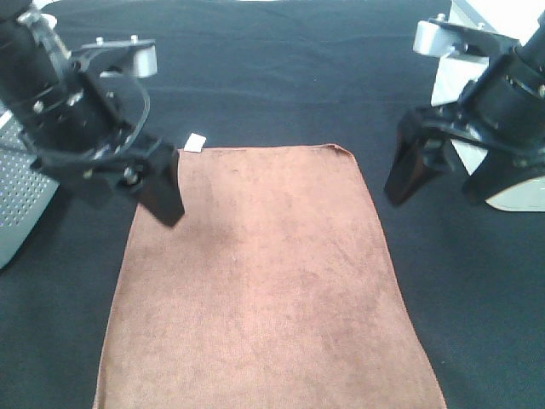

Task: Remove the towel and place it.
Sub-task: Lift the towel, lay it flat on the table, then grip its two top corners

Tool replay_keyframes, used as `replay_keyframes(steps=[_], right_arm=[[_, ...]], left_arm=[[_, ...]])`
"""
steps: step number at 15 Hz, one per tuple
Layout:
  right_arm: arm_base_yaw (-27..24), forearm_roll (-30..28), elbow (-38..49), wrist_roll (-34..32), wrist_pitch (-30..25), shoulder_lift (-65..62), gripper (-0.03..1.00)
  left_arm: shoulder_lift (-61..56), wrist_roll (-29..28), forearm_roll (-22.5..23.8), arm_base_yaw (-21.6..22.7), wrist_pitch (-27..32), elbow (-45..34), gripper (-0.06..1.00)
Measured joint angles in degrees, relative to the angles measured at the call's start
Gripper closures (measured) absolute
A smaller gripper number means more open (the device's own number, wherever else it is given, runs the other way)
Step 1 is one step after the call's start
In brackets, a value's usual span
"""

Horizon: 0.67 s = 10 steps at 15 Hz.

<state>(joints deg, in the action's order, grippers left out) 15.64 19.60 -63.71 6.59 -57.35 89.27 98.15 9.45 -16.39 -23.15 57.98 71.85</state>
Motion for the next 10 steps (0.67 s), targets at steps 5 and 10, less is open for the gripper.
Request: replay_keyframes(steps=[5, 10], right_arm=[[-6.2, 1.9, -15.2, 1.6, -3.6, 11.2, 0.08], [-6.2, 0.6, -30.7, 0.7, -4.0, 26.2, 0.08]], left_arm=[[12.7, 1.0, 0.6, 6.4, 2.5, 17.3, 0.05], [24.6, 0.4, 2.1, 9.1, 3.9, 33.9, 0.05]])
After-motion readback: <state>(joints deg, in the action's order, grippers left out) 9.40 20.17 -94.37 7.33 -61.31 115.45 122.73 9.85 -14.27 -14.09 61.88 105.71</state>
